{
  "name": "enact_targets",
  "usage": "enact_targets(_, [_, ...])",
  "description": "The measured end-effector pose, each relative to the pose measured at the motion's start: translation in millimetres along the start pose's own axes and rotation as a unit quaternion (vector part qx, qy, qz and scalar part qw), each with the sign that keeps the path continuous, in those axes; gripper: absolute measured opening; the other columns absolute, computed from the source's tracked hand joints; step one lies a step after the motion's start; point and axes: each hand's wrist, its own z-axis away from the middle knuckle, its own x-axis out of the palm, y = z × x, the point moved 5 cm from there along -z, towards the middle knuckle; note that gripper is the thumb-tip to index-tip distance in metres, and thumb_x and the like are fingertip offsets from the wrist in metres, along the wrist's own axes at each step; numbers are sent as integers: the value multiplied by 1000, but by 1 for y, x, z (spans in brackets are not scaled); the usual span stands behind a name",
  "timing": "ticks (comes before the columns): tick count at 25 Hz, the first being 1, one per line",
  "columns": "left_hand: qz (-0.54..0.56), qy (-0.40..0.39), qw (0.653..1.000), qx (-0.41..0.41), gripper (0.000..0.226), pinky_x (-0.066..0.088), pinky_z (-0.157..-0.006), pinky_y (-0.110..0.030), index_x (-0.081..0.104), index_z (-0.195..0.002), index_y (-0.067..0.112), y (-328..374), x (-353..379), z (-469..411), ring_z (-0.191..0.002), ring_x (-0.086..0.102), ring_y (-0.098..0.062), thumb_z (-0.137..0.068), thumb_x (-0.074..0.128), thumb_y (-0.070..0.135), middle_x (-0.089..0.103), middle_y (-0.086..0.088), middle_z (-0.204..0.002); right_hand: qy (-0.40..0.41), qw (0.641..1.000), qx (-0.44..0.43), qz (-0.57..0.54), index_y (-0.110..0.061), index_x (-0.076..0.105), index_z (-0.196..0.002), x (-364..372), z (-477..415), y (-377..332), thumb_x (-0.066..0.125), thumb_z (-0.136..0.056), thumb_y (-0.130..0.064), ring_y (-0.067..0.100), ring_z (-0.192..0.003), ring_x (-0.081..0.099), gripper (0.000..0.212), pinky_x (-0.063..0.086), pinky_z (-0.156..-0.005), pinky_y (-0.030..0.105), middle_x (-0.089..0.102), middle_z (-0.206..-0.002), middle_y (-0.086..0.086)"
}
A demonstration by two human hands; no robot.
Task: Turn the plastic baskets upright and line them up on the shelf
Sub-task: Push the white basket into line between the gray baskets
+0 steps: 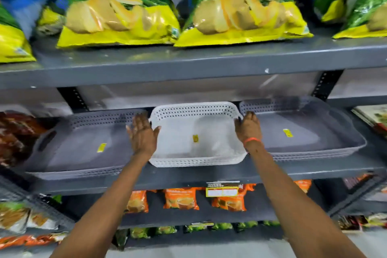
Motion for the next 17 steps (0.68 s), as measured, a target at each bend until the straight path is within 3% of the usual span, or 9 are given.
enact_targets(2, [35,-79,993,-78,62,30,-111,-56,29,-137,-6,-29,10,-16,-134,35,-44,-95,41,38,35,-32,-145,-51,998,33,24,10,39,-126,7,-7,8,37,-97,-15,42,-124,42,38,35,-105,46,45,-132,32])
enact_targets(5, [92,-130,982,-99,45,46,-96,-52,38,-131,-3,-32,23,-18,-113,53,-49,-99,35,29,55,-37,-123,-27,998,52,5,7,41,-124,13,-6,14,37,-94,-4,46,-114,52,32,42,-95,49,53,-126,32])
enact_targets(11, [82,-98,989,-69,37,47,-89,-50,44,-125,-7,-23,23,-32,-109,56,-50,-101,31,17,59,-37,-118,-1,999,35,7,9,45,-117,22,-27,11,37,-91,4,48,-104,58,28,47,-86,50,59,-115,35])
enact_targets(17, [100,-109,985,-84,38,46,-92,-51,39,-127,-8,-21,31,-50,-110,54,-51,-101,28,17,57,-37,-120,-3,999,35,6,5,48,-116,25,-43,7,38,-97,-8,47,-103,59,25,48,-86,48,62,-113,33])
